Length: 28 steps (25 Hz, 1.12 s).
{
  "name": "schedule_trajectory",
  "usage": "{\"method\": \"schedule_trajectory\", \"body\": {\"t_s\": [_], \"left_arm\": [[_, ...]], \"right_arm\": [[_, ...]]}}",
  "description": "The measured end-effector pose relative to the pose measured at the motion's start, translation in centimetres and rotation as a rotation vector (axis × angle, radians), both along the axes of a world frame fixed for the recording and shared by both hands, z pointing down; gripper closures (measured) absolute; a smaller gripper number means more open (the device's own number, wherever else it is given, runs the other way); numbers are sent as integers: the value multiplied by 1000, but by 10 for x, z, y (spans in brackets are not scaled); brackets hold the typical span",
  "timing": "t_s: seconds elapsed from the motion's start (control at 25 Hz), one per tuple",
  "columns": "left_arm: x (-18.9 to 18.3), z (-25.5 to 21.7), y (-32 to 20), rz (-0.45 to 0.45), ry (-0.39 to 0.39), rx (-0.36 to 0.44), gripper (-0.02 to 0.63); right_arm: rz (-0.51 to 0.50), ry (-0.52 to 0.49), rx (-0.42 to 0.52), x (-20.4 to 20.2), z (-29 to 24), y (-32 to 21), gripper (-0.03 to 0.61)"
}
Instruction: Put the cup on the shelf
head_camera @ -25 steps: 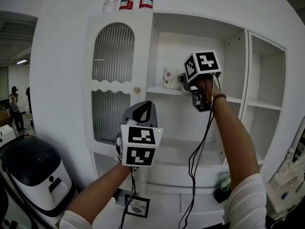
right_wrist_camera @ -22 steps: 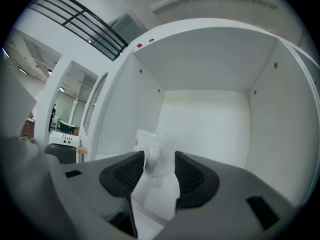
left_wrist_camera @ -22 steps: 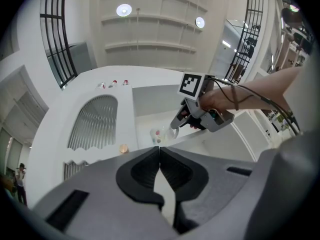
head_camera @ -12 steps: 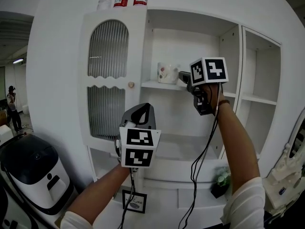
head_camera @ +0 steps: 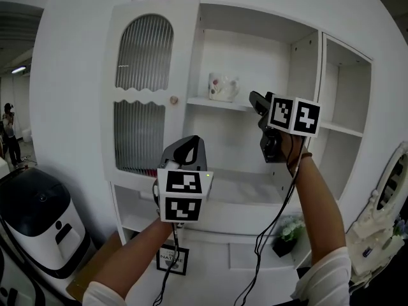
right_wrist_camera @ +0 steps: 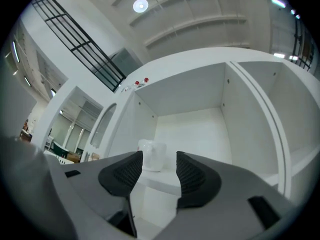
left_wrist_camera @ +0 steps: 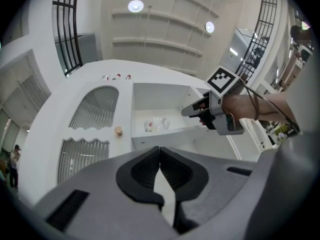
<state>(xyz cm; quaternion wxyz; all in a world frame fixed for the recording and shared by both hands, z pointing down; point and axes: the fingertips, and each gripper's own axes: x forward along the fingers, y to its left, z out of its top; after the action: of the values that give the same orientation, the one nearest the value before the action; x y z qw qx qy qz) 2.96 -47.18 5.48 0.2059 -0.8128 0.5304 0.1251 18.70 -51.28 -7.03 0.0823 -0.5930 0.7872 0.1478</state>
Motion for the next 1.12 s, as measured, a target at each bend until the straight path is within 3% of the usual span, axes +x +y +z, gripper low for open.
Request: {"method": "schedule_trajectory", "body": {"t_s": [0.2,0.36,0.48,0.92,1.12], "left_arm": [[-7,9,2,22,45,-14,606],[-2,19,4,37,37,-15,606],[-1,25,5,35,30,-7,606],[11,60,8,102,45,-80,606],[17,84,15,98,-20,-79,606]], "right_arm": [[32,-42,117,3,16,25,403],[59,-41,169,2,42,45,440],[81,-67,148,5,68,52,512],[130,-190,47,44,153,67,528],[217,-93,56,50,192,81,535]]}}
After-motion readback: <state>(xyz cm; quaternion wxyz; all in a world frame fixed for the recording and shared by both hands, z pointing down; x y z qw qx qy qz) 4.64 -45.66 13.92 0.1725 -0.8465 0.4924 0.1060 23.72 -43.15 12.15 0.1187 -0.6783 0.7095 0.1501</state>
